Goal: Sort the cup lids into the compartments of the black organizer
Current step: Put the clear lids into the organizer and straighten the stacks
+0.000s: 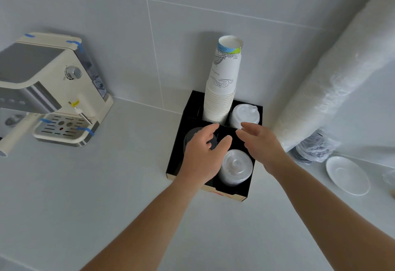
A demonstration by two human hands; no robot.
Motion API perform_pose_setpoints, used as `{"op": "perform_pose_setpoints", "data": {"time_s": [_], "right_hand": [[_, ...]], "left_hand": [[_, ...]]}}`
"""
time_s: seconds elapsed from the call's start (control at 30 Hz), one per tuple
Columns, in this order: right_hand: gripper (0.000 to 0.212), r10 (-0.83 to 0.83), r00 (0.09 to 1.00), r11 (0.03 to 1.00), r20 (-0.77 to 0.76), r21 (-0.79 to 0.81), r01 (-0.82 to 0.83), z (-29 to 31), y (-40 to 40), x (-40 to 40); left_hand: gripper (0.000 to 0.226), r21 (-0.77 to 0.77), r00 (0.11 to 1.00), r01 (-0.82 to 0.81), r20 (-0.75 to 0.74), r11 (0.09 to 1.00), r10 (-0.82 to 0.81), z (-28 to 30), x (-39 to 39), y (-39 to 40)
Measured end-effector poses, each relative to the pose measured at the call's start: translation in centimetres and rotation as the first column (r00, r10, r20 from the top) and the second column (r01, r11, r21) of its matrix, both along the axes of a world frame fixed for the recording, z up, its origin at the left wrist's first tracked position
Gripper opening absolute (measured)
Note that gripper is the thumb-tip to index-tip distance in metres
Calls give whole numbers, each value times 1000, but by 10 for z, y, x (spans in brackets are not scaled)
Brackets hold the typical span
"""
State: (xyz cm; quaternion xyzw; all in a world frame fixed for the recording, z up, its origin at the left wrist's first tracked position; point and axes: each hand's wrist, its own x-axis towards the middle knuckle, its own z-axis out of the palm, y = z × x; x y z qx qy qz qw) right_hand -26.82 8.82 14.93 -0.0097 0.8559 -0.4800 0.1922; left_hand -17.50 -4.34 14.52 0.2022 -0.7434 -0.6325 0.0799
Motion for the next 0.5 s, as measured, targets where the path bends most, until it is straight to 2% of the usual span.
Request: {"op": "perform_pose_setpoints", "data": {"time_s": [0.17,0.3,0.5], "right_hand": [[50,-70,997,997,-43,33,71,3,28,-20],[36,-86,994,994,-66,62,90,2,43,-34],[53,-72,996,987,-55,140,79,-13,55,-64]], "left_hand": [[59,-88,991,124,60,988,-119,5,-30,22],[67,-143,966,229,154,963,-207,3,-56,37],[74,-89,942,247,255,965,-217,-7,-93,55]]}}
